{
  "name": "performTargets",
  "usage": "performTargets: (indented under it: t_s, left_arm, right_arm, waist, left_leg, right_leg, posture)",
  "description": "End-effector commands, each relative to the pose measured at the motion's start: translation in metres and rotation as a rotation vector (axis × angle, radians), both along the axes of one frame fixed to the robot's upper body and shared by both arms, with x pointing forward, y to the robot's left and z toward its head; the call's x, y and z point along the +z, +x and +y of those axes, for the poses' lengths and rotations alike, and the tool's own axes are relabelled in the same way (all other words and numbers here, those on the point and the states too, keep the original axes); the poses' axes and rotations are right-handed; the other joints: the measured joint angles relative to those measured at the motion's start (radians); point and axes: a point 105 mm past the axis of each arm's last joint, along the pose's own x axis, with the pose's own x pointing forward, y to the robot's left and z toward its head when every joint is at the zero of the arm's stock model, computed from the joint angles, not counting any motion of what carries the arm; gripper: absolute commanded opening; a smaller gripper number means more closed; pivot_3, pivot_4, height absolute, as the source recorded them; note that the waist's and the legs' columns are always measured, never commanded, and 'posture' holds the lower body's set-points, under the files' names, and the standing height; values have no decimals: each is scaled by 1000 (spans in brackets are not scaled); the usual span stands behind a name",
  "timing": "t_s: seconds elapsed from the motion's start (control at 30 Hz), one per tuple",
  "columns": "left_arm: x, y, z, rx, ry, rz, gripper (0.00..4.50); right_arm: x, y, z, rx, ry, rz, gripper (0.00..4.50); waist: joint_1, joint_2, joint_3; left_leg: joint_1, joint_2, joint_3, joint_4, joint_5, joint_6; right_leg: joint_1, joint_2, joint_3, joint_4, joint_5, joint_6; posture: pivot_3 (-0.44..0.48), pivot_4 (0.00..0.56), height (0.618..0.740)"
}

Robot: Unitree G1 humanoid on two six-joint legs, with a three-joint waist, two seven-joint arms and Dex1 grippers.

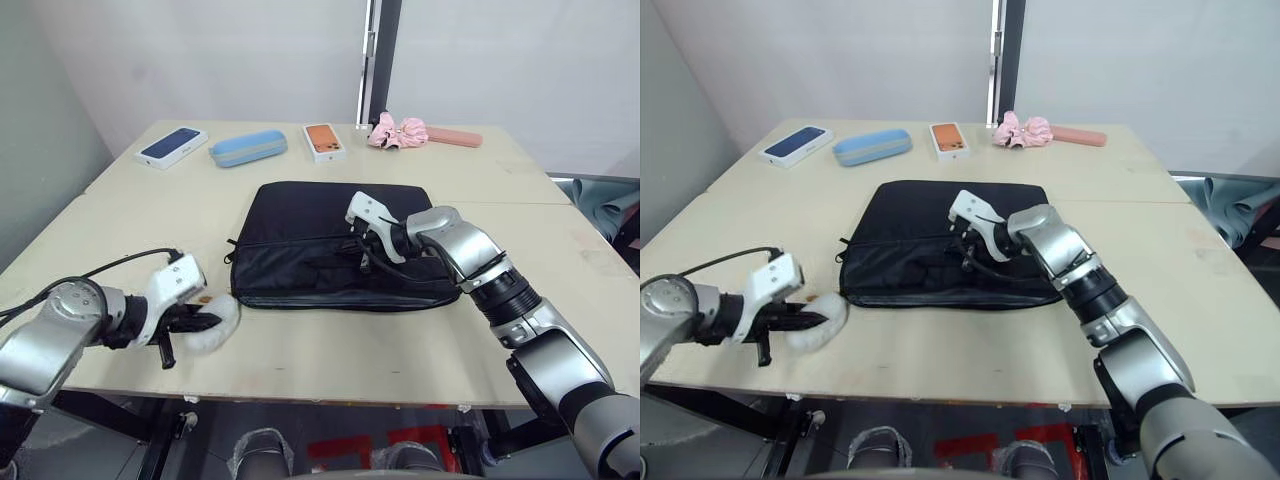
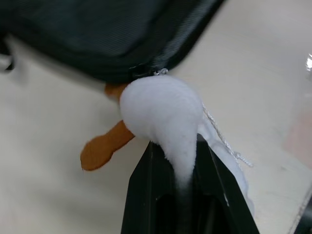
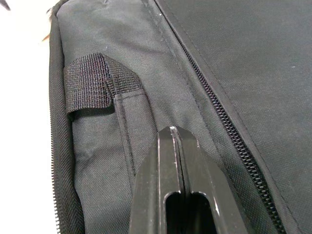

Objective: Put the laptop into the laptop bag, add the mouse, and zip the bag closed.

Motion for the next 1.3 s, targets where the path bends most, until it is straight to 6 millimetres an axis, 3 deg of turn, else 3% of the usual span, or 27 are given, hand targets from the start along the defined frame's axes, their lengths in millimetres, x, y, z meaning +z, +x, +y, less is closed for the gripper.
performTargets:
  t_s: [0.03, 0.27, 0.4, 0.53, 0.67, 1.17, 1.23, 1.3]
  left_arm:
    - [16, -2, -21, -151, 9, -116, 27]
    - [30, -18, -55, -350, -55, -199, 27]
    - [14, -26, -77, -528, -4, -219, 27]
    - [-1, -12, -87, -625, 91, -279, 27]
    - [8, 12, -95, -607, 79, -363, 27]
    - [34, 61, 5, -286, 255, -425, 27]
    - [35, 62, 7, -273, 240, -428, 27]
    - [33, 55, -5, -308, 178, -409, 27]
  right_arm:
    - [-22, 5, -18, -86, -85, 63, 0]
    - [-23, 5, -16, -78, -83, 70, 0]
    - [-22, 6, -14, -74, -88, 69, 0]
    - [-20, 7, -12, -74, -91, 65, 0]
    - [-19, 5, -11, -67, -91, 67, 0]
    - [-14, 5, -10, -60, -97, 53, 0]
    - [-13, 6, -9, -57, -97, 49, 0]
    - [-11, 8, -8, -61, -87, 45, 0]
  waist:
    - [0, 0, 0]
    - [-2, 0, 0]
    - [-4, 1, 0]
    - [-4, 1, -1]
    - [-6, 2, -1]
    - [0, 2, -1]
    - [0, 2, -1]
    - [0, 2, -1]
  left_leg:
    - [0, 0, 0, 0, 0, 0]
    - [0, 0, 0, 0, 0, 0]
    - [0, 0, 1, 0, 0, 0]
    - [1, 0, 2, 0, 0, 0]
    - [1, 0, 2, 0, 0, 0]
    - [0, 2, 3, 1, 0, -1]
    - [-1, 2, 3, 1, 0, -1]
    - [-1, 2, 3, 1, 0, -1]
  right_leg:
    - [0, 0, 0, 0, 0, 0]
    - [0, 0, 0, 0, 0, 0]
    - [-1, 1, 1, 0, 0, 0]
    - [-1, 1, 2, 1, 0, 0]
    - [-2, 2, 2, 3, 0, 0]
    - [-4, 4, 3, 4, 0, 0]
    - [-5, 4, 3, 3, 0, 0]
    - [-5, 4, 3, 4, 0, 0]
  posture:
    - [0, 150, 740]
    - [0, 150, 740]
    - [0, 150, 740]
    - [0, 150, 740]
    - [0, 150, 740]
    - [0, 150, 740]
    - [0, 150, 740]
    - [0, 150, 740]
